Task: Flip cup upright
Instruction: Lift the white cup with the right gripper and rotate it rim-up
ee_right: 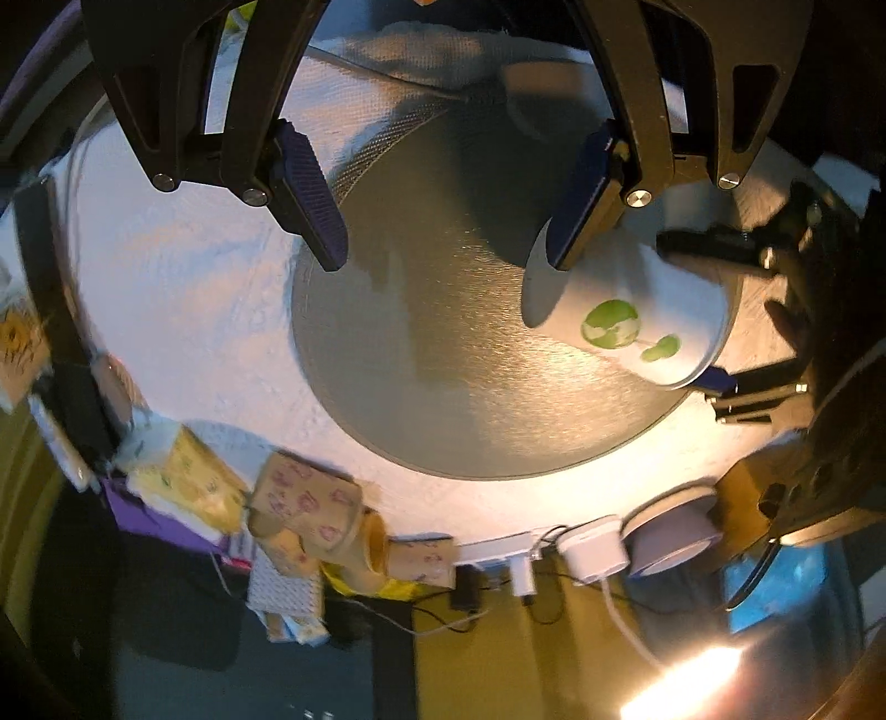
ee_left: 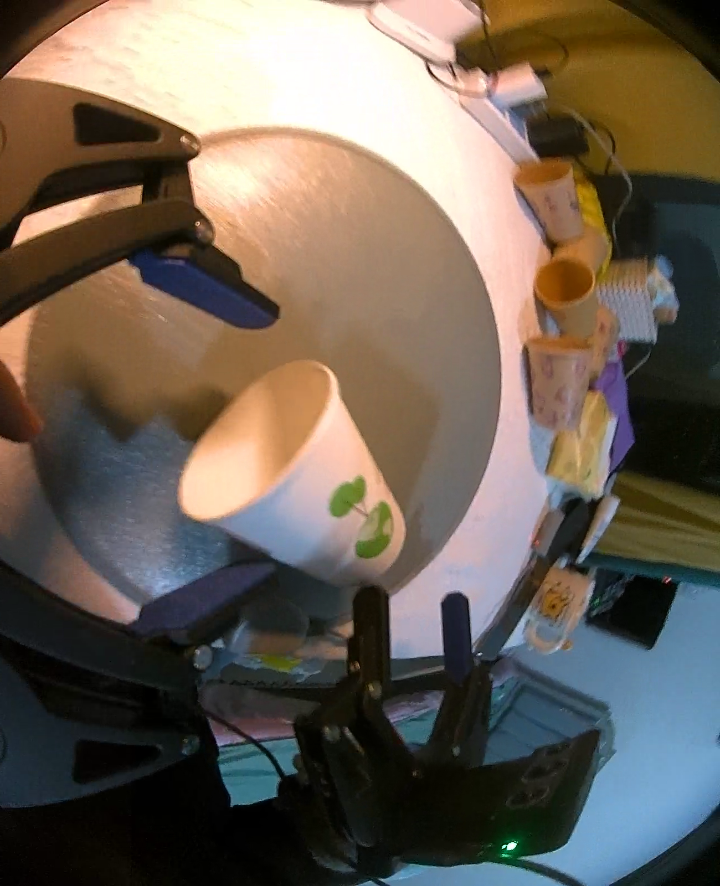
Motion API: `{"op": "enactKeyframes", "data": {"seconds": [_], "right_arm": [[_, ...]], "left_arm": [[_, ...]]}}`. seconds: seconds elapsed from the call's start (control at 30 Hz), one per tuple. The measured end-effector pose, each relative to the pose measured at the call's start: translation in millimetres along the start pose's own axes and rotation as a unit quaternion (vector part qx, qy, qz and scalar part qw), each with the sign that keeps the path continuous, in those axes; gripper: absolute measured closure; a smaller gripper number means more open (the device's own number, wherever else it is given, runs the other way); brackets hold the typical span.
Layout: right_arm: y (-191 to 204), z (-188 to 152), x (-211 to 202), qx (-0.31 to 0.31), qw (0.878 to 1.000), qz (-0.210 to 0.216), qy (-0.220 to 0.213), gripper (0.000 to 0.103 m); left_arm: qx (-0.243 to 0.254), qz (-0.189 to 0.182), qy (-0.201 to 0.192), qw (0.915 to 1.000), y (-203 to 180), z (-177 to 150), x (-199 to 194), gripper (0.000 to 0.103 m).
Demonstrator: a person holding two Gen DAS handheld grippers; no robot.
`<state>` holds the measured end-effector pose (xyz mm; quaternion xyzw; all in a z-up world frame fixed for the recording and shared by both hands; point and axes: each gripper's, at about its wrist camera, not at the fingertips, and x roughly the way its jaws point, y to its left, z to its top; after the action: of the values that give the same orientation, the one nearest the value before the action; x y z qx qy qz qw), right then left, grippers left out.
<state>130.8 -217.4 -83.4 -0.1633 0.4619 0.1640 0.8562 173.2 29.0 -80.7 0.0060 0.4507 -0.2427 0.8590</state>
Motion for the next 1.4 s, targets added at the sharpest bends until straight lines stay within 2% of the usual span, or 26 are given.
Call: {"op": "enactKeyframes", "data": {"seconds": [0.27,0.37,0.5,0.7,0.87,1.1,1.27,1.4], "right_arm": [[41.9,26.8,-4.7,-0.114,0.992,0.047,0.008,0.026],[67.3,33.8,4.5,-0.171,0.983,0.063,0.023,0.026],[93.7,40.1,19.0,-0.230,0.971,0.063,0.034,0.026],[114.3,47.3,41.1,-0.297,0.952,0.037,0.063,0.026],[117.9,52.0,55.1,-0.324,0.941,0.023,0.092,0.026],[126.1,55.9,73.4,-0.382,0.914,0.001,0.136,0.025],[128.8,58.8,84.5,-0.398,0.905,-0.010,0.152,0.025],[130.6,61.5,90.2,-0.400,0.904,-0.022,0.150,0.027]], "left_arm": [[-0.066,0.033,-0.030,0.9968,18.9,-28.4,-26.5,0.017],[-0.093,0.033,-0.043,0.9941,25.9,-39.0,-35.2,0.017],[-0.118,0.031,-0.059,0.9907,33.8,-49.7,-42.6,0.017],[-0.152,0.033,-0.086,0.9841,51.0,-59.7,-52.8,0.017],[-0.161,0.065,-0.097,0.9801,60.8,-66.1,-57.7,0.017],[-0.169,0.057,-0.103,0.9785,64.7,-71.4,-58.8,0.017],[-0.173,0.060,-0.107,0.9773,66.2,-70.8,-59.9,0.017],[-0.174,0.068,-0.106,0.9767,65.5,-71.0,-60.2,0.017]]}}
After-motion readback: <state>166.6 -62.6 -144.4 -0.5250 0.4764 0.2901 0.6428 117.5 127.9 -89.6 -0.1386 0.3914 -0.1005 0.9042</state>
